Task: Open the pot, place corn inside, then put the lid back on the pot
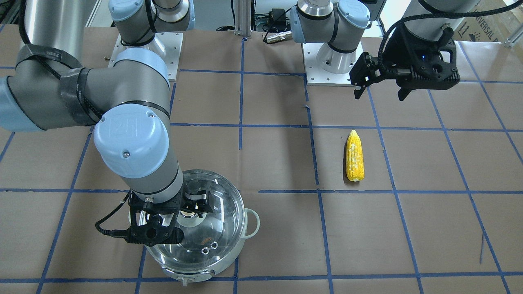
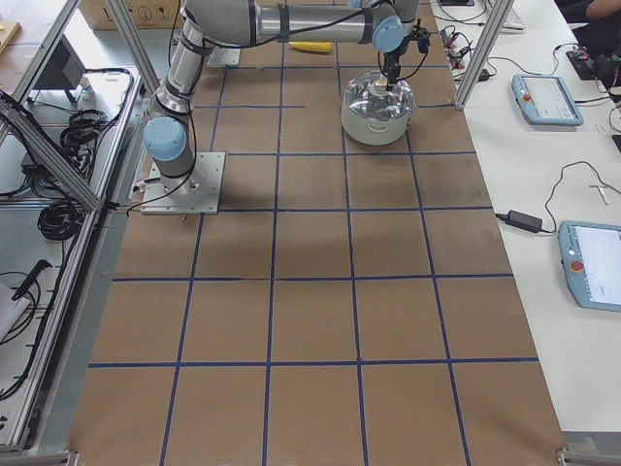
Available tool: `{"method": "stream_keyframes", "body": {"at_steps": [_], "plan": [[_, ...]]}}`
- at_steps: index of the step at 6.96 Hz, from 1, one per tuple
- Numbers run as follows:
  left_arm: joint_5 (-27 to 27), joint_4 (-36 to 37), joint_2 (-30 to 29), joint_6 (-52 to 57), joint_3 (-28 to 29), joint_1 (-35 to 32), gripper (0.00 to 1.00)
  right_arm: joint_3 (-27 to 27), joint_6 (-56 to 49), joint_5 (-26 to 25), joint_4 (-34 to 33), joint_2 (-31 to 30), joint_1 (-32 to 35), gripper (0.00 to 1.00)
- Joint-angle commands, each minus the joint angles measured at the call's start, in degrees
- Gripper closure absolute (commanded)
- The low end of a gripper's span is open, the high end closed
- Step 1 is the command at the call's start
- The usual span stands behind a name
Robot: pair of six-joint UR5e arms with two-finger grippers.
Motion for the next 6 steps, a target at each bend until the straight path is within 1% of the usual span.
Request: {"method": "stream_keyframes", "body": {"at_steps": [1, 4, 5, 6], "plan": [[0.0, 0.0, 0.0, 0.0, 0.0, 0.0, 0.0, 0.7, 0.6, 0.6, -0.2, 0.8, 0.4, 0.04], [0.0, 0.0, 0.0, 0.0, 0.0, 0.0, 0.0, 1.6, 0.6, 0.7, 0.1, 0.7, 0.6, 0.06], [0.0, 0.0, 0.0, 0.0, 0.0, 0.0, 0.0, 1.6, 0.5, 0.9, 0.3, 0.8, 0.6, 0.08], [0.0, 0.0, 0.0, 0.0, 0.0, 0.0, 0.0, 1.5, 0.5, 0.9, 0.3, 0.8, 0.6, 0.12]]}}
